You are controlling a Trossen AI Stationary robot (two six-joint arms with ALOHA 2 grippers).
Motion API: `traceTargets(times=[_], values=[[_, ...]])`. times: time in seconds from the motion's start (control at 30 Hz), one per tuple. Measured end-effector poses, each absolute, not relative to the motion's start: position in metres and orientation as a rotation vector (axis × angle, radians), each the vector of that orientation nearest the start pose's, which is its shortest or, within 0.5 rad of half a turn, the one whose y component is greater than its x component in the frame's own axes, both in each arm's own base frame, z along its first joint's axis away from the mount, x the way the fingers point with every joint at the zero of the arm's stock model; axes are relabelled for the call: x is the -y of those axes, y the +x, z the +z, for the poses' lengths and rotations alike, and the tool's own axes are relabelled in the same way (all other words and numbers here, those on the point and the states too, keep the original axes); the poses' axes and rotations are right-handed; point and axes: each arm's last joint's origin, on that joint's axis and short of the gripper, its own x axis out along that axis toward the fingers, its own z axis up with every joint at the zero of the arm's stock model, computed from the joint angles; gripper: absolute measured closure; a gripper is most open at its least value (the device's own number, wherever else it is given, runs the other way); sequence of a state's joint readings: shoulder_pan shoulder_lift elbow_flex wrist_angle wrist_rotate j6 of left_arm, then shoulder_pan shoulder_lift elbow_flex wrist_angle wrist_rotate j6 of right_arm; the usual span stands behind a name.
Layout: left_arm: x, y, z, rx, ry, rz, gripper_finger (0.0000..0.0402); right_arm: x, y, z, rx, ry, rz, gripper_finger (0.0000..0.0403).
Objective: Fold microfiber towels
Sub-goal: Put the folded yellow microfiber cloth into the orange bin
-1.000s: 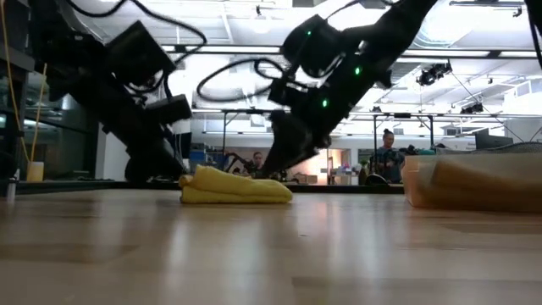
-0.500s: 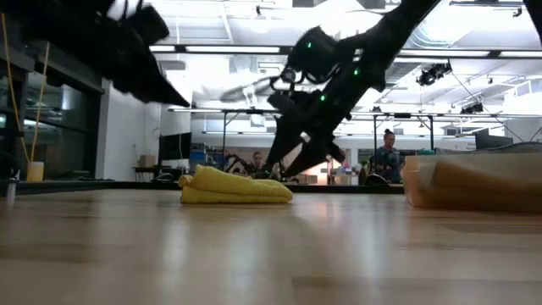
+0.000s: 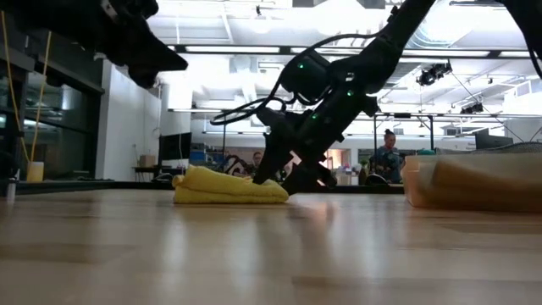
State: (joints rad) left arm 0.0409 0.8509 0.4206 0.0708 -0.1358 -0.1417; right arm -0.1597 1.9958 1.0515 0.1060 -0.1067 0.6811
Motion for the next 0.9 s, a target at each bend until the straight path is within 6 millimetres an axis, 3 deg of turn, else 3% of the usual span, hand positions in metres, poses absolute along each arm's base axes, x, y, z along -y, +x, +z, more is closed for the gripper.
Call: traceTargets(times=[0.17,0.4,0.77,0.9], values=[[-0.015,0.183,0.220,-0.344,-0.133,0.242,0.0401,0.055,0.381,0.108,-0.784,0.706,-0.369,0.0199],[-0.016,0.183,0.220,-0.345,-0.111,0.269,0.0401,0.049,0.377,0.112,-0.833,0.577,-0.386,0.0383],[-0.017,0.183,0.220,-0.351,-0.109,0.276,0.0401,0.017,0.342,0.156,-0.958,0.474,-0.551,0.0397],[-0.016,0.182,0.218,-0.363,-0.109,0.276,0.0401,0.007,0.312,0.171,-0.895,0.494,-0.652,0.0399]])
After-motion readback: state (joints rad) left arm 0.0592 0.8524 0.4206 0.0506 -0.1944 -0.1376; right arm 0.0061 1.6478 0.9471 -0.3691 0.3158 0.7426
